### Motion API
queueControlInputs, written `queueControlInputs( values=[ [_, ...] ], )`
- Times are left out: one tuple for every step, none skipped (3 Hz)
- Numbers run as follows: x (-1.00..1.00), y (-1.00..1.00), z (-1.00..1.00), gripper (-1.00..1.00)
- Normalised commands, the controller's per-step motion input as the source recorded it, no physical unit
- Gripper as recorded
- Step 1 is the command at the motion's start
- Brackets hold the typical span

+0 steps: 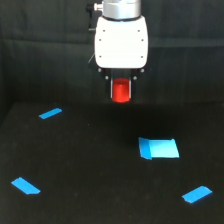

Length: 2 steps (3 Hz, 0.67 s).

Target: Pick up the red object from the table

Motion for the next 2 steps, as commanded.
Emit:
queueControlInputs(
  values=[
    [-0.03, 0.06, 0.19, -0.82],
    [0.01, 0.02, 0.22, -0.77]
  ],
)
